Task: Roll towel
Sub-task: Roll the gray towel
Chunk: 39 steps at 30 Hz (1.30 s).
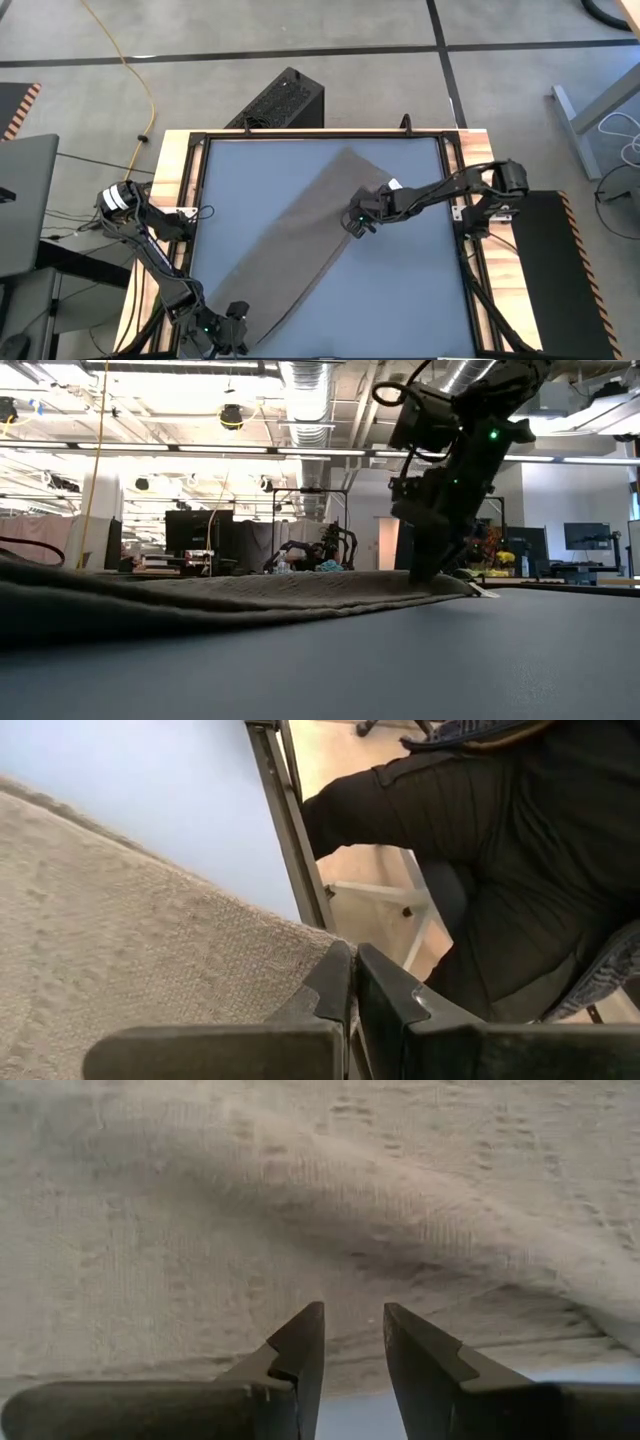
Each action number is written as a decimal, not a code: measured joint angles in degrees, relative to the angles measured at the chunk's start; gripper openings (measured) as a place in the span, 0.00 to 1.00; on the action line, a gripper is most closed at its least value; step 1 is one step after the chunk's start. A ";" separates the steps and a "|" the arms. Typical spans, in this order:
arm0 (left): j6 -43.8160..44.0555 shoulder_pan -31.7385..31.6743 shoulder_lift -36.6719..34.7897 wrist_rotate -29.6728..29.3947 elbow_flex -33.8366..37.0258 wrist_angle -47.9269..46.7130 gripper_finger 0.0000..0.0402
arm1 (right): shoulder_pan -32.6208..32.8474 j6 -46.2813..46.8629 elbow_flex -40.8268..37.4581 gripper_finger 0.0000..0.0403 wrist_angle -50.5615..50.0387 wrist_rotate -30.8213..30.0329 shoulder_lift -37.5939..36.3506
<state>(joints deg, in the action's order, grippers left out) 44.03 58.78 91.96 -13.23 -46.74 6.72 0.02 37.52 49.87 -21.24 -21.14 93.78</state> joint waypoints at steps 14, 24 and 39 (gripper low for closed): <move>-0.22 -0.01 0.00 0.86 0.00 -0.34 0.00 | -0.14 -1.56 0.00 0.26 0.47 -1.59 2.54; -0.17 0.00 0.00 0.86 0.00 -0.34 0.00 | -0.17 -3.09 0.00 0.08 0.83 1.08 -0.05; -0.85 0.00 0.00 1.42 0.00 -0.38 0.00 | 0.01 -1.65 0.00 0.57 3.27 3.20 2.04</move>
<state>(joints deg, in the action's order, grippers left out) 43.18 58.78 91.96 -11.81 -46.74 6.34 0.03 35.86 49.87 -17.97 -17.93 95.82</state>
